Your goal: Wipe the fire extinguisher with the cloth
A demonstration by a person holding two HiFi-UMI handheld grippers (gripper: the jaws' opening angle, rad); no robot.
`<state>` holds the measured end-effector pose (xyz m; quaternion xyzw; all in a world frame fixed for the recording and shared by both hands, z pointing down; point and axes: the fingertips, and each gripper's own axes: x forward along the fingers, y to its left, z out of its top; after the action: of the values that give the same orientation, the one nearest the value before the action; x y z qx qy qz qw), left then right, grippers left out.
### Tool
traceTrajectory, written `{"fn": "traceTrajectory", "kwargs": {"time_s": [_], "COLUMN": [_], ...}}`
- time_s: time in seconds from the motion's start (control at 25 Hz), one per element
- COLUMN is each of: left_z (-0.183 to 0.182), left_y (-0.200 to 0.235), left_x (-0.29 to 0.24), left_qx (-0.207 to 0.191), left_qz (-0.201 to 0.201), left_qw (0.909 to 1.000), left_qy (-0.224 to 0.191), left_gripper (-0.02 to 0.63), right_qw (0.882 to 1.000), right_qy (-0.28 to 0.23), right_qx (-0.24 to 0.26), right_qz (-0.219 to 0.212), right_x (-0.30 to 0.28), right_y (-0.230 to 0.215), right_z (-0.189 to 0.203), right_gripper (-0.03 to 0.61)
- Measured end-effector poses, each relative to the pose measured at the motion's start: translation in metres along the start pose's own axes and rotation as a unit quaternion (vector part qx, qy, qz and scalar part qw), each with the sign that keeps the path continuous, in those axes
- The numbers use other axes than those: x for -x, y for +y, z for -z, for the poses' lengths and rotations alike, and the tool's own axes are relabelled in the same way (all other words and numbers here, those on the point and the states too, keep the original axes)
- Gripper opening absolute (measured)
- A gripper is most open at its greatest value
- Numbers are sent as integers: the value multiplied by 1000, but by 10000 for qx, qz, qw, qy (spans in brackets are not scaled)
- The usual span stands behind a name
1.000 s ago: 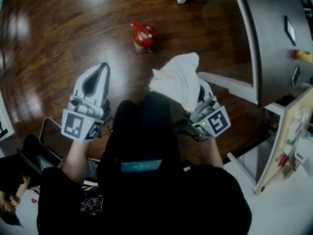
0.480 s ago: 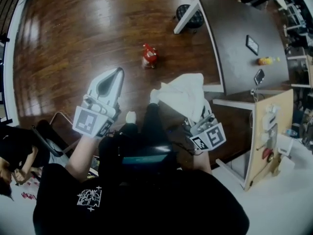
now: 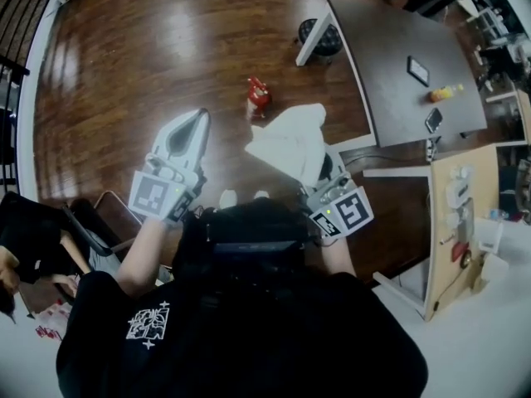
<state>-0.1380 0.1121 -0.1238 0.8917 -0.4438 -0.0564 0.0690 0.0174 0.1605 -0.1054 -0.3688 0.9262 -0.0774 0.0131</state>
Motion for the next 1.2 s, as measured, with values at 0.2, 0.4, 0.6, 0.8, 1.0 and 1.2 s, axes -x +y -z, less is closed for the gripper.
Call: {"fn": "traceTrajectory", "kwargs": {"time_s": [0.2,0.4,0.6,0.8,1.0,1.2], "left_z": [-1,-3,-5,-3,1,1], "left_y": [-29,-52,-65,-63,-60,-59], "left_x": [-30,-42,-53,-49,-51,-53], "left_qx": [-55,8,1,-15,-2,12], "left_qz": [-99,-50,24,9,-21,-4], "left_qw": [9998,9997,9998,9999,9999,9999], "left_qy": [-141,-221,-208,-166,-111,-132], "left_gripper": [3,3,3,3,3,3], "right_qw": [9997,9999,9999,9999,9996,9996], "right_qy": [79,52,-22,-33,16,16], "right_qx": [212,110,144,130,126,127], "right_qz": [-25,43,3,71,240,269], "right_x": [11,19,21,22,23,22], "right_y": [-28,-40,-45,-43,-50,-50], "right_z": [-6,-9,-17,-14,-10,-10], "right_gripper": [98,98,98,98,97,97]}}
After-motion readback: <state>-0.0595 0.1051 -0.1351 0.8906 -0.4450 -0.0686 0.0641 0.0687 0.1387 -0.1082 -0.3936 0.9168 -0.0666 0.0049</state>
